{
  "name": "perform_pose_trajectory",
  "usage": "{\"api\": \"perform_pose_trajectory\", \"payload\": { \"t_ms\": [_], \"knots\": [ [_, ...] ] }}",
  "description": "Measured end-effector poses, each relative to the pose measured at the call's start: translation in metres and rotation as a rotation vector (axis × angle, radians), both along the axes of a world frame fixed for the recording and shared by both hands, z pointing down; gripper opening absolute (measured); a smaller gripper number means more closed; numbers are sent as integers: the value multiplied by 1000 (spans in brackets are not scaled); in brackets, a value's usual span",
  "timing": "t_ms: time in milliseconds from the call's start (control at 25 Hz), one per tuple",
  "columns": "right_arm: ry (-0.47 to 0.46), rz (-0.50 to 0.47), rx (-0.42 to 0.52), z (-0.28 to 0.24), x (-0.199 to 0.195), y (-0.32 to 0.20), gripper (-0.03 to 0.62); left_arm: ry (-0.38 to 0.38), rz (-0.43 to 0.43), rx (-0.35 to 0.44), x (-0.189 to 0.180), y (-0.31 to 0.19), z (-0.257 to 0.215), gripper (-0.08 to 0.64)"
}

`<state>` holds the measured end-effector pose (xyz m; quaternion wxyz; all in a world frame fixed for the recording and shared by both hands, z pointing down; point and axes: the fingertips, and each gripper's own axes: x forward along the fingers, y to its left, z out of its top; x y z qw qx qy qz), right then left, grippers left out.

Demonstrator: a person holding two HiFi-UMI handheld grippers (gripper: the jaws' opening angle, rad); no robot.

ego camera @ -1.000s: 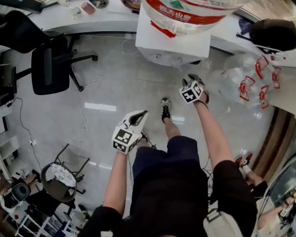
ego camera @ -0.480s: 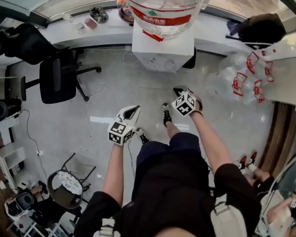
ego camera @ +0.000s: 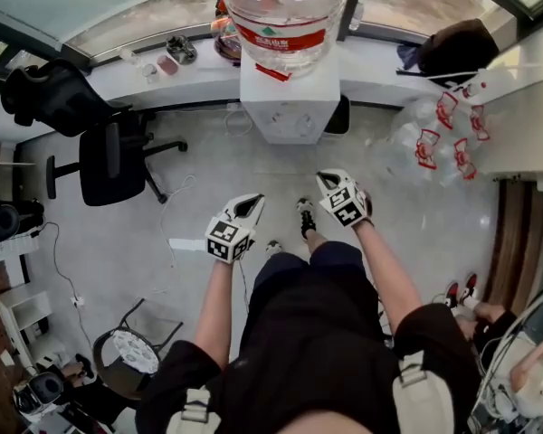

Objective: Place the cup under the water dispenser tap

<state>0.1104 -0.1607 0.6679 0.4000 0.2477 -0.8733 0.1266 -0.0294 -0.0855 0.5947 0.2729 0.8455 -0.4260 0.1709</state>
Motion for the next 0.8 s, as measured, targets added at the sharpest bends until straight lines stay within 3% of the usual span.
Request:
{"api": "perform_pose_trajectory", "payload": {
  "t_ms": [360,800],
  "knots": [
    [-6,99,22,-34,1,43,-6,3,68,49,0,26,-29,0],
    [-22,148,53,-67,-5,78,-5,23,114,68,-9,56,-46,0]
  ]
}}
